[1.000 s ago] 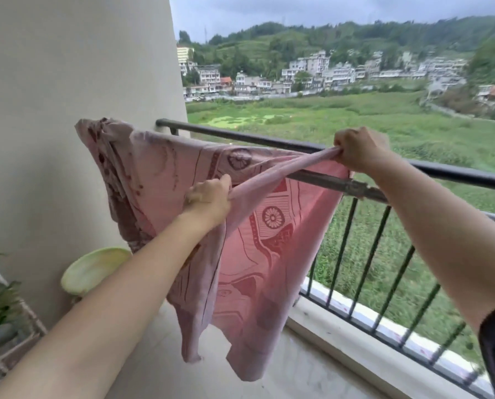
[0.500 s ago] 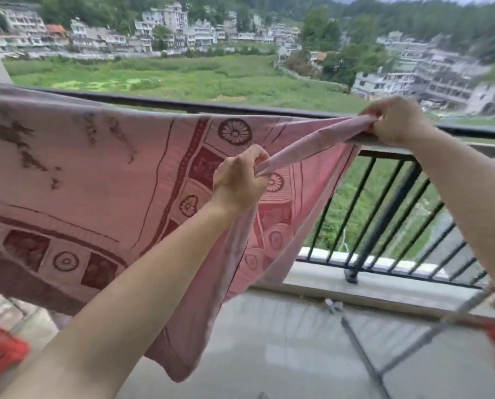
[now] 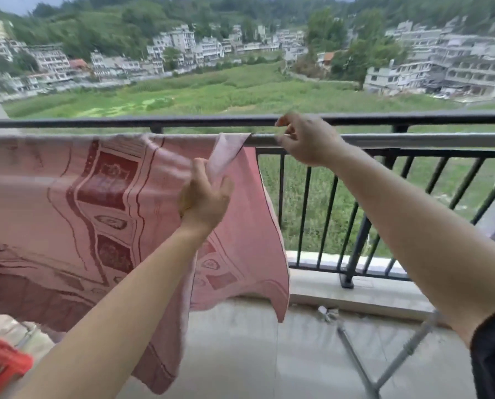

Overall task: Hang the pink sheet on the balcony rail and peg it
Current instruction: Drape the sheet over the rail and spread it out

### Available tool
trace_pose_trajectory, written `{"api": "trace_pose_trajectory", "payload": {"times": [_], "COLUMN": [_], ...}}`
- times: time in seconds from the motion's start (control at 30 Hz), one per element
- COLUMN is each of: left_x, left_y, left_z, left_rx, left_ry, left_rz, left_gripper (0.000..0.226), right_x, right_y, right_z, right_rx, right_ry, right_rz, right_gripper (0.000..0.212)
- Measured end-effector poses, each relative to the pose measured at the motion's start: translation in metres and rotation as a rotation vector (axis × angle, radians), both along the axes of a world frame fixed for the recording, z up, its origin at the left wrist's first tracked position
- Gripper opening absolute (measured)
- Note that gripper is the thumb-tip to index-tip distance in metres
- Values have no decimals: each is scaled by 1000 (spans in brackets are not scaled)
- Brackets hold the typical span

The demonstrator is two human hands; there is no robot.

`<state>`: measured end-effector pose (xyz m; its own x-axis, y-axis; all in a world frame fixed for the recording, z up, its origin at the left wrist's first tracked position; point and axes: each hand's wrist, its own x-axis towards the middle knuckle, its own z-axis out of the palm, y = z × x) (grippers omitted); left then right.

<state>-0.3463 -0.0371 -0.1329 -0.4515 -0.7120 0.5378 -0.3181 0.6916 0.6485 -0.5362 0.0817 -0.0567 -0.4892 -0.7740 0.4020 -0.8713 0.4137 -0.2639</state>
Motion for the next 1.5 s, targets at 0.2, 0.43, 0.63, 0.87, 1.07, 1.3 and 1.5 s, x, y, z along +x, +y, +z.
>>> {"api": "trace_pose_trajectory", "payload": {"times": [0.2, 0.43, 0.63, 0.87, 1.07, 1.3, 1.5], "left_x": [-29, -24, -1, -40, -108, -129, -138], "left_y": [26, 63, 87, 132, 207, 258, 291], "left_z": [20, 62, 86, 54, 16, 5, 37], "left_rx": [-158, -546, -659, -503, -473, -381, -445], "left_ry": [107, 40, 43, 26, 92, 176, 252], "left_rz": [296, 359, 354, 219, 13, -108, -18], "left_gripper": [11, 33, 19, 14, 17, 18, 18], "right_x": [-27, -4, -16, -69, -104, -122, -141], "right_y": [2, -23, -6, 87, 192, 247, 270], "right_z": [-18, 1, 35, 40, 16, 17, 26], "right_rx": [17, 27, -132, 3, 66, 46, -63], "right_ry": [324, 206, 341, 446, 388, 373, 365], "right_rz": [87, 346, 245, 55, -145, -202, -141], "right_gripper": [61, 67, 21, 19, 20, 20, 27]}}
